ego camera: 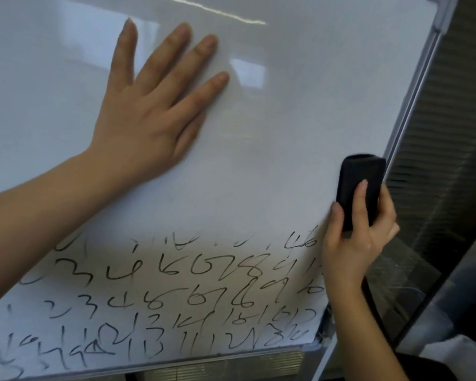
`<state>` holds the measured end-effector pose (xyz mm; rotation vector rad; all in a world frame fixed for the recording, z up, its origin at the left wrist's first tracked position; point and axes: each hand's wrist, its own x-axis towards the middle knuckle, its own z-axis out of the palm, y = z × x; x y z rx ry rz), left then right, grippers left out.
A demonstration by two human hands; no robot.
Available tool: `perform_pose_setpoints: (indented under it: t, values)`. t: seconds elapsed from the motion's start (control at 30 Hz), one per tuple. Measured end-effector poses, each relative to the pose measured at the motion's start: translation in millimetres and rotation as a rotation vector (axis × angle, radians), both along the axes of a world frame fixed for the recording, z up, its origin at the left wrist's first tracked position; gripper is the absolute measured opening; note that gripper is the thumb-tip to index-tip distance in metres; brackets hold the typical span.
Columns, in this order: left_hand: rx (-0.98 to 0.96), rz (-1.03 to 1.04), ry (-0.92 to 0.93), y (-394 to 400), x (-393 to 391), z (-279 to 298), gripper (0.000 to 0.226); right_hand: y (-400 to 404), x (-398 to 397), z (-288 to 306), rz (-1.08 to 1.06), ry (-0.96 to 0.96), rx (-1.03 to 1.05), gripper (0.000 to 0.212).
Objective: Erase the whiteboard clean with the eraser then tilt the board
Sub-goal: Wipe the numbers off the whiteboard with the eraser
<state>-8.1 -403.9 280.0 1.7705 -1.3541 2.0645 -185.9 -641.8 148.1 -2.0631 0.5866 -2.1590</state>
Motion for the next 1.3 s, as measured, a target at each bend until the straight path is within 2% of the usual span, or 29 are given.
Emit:
perform_pose_setpoints:
  t: [0.17,0.33,0.47,0.53,0.63,0.7,0.97,1.3]
  values:
    - [0.002,-0.02,-0.007,1.2,-1.3,-0.1,0.04,13.9,-5.4,-34.3,0.018,0.023,0.134,0.051]
    - [0.033,-0.098,0.016,8.0,0.4,-5.1,0.041,21.3,-3.0,-24.8,0.061,-0.051,0.219,0.049]
    - [0.117,-0.201,0.122,27.9,5.1,-13.9,0.041,46.5,12.9,-10.8,0.12,-0.142,0.3,0.051]
    - [0.161,-0.247,0.188,42.4,9.0,-13.9,0.042,72.7,28.0,-6.5,0.15,-0.14,0.3,0.05]
    - [0.211,-0.286,0.259,66.2,15.1,-14.8,0.042,119.1,51.6,-8.7,0.212,-0.066,0.191,0.049]
    - [0.242,-0.29,0.26,87.0,22.0,-17.0,0.042,147.0,64.5,-11.0,0.235,-0.037,0.155,0.048]
    - [0.314,-0.235,0.279,217.0,73.3,-19.0,0.044,248.3,97.5,-3.5,0.261,-0.114,0.261,0.055]
    - [0.232,-0.087,0.353,365.8,124.3,-34.4,0.048,396.4,141.6,-9.4,0.448,0.054,0.162,0.054]
